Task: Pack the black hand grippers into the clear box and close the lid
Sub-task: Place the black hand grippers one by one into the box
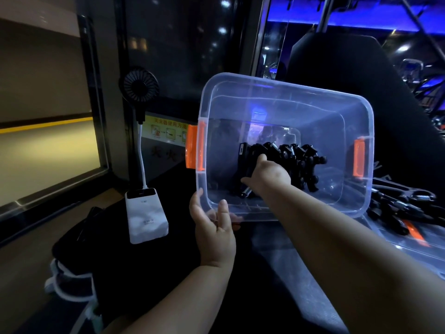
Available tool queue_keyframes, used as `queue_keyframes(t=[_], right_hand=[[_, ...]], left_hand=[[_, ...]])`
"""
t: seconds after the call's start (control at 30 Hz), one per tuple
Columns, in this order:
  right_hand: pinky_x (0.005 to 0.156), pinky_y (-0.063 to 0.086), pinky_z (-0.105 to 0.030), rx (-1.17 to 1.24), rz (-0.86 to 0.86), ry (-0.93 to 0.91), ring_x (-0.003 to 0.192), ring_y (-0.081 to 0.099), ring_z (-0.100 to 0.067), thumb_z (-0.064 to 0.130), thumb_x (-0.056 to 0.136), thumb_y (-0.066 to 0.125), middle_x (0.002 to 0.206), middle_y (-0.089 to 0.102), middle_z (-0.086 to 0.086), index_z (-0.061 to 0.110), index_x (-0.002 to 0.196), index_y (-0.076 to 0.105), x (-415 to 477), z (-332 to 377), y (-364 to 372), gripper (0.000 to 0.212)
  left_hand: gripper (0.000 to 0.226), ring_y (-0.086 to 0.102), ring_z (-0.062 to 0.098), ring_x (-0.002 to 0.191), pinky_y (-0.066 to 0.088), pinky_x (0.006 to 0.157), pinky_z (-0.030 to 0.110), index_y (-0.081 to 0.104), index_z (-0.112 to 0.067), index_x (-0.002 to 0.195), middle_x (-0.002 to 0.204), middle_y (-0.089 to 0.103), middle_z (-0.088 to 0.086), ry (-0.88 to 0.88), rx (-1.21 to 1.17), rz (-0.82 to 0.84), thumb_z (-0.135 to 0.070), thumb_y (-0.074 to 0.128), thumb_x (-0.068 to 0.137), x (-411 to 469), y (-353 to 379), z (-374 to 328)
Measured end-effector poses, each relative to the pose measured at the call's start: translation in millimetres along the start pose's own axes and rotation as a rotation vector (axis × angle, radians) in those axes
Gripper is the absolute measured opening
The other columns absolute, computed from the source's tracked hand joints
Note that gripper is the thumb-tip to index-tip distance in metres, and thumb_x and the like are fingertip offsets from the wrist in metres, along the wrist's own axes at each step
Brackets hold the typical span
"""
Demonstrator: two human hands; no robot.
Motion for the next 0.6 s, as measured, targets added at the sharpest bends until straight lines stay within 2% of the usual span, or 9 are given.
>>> queue_keyframes(t=[0.07,0.17,0.27,0.37,0.43,0.5,0.6], right_hand=[[0.043,0.029,-0.026,-0.028,0.001,-0.021,0.09,0.064,-0.03,0.059,0.077,0.068,0.093,0.063,-0.007,0.014,0.111,0.041,1.0,-0.8,-2.2,0.063],[0.043,0.025,-0.026,-0.087,-0.028,-0.1,0.092,0.063,-0.03,0.059,0.076,0.068,0.095,0.063,-0.006,0.014,0.113,0.045,3.6,5.0,-4.8,0.064],[0.047,0.031,-0.028,-0.081,-0.021,-0.125,0.095,0.064,-0.03,0.056,0.075,0.071,0.101,0.064,-0.007,0.013,0.11,0.042,7.9,18.4,-3.9,0.062],[0.057,0.04,-0.032,-0.027,-0.004,-0.114,0.098,0.064,-0.031,0.052,0.077,0.071,0.103,0.065,-0.009,0.011,0.112,0.039,10.5,31.1,4.3,0.062],[0.061,0.042,-0.033,-0.016,-0.003,-0.106,0.099,0.065,-0.031,0.052,0.078,0.071,0.104,0.066,-0.009,0.009,0.117,0.038,11.6,34.0,9.2,0.067],[0.061,0.041,-0.032,-0.021,-0.01,-0.099,0.1,0.065,-0.03,0.055,0.077,0.071,0.105,0.066,-0.009,0.008,0.119,0.037,12.7,33.4,10.3,0.071],[0.047,0.032,-0.027,-0.101,-0.035,-0.103,0.096,0.066,-0.028,0.061,0.074,0.069,0.103,0.067,-0.005,0.011,0.115,0.041,13.0,33.2,7.8,0.07]], left_hand=[[0.044,0.063,0.0,0.054,0.043,0.054,0.005,0.032,-0.018,0.134,0.063,0.062,0.005,0.0,0.006,-0.01,-0.008,0.05,0.095,0.0,-0.5,0.1],[0.043,0.062,0.003,0.058,0.043,0.056,0.006,0.032,-0.021,0.133,0.068,0.062,0.011,-0.014,0.022,-0.017,-0.011,0.051,0.095,0.2,-1.6,1.7],[0.043,0.062,0.003,0.056,0.045,0.054,0.008,0.032,-0.019,0.132,0.067,0.061,0.01,-0.008,0.026,0.002,-0.007,0.05,0.095,0.3,-0.9,0.9],[0.044,0.065,0.018,0.061,0.052,0.06,0.022,0.032,-0.014,0.133,0.071,0.062,0.015,-0.021,0.04,0.006,-0.007,0.051,0.094,2.5,-2.2,1.9],[0.043,0.066,0.027,0.064,0.053,0.063,0.028,0.032,-0.017,0.132,0.073,0.063,0.02,-0.033,0.042,0.01,-0.008,0.051,0.094,2.7,-2.8,1.7],[0.043,0.066,0.014,0.058,0.051,0.058,0.018,0.032,-0.018,0.131,0.068,0.063,0.014,-0.008,0.028,0.02,-0.005,0.05,0.094,2.0,-2.2,-1.0],[0.043,0.062,-0.002,0.054,0.045,0.053,0.007,0.033,-0.013,0.13,0.065,0.06,0.002,0.027,0.026,0.027,0.001,0.05,0.093,2.0,-1.5,-3.9]])
Point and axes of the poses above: each hand's wrist, its own x-axis towards the middle knuckle, its own y-axis out of the palm, z = x × y, the point moved 4 cm from there along x, towards the middle knuckle
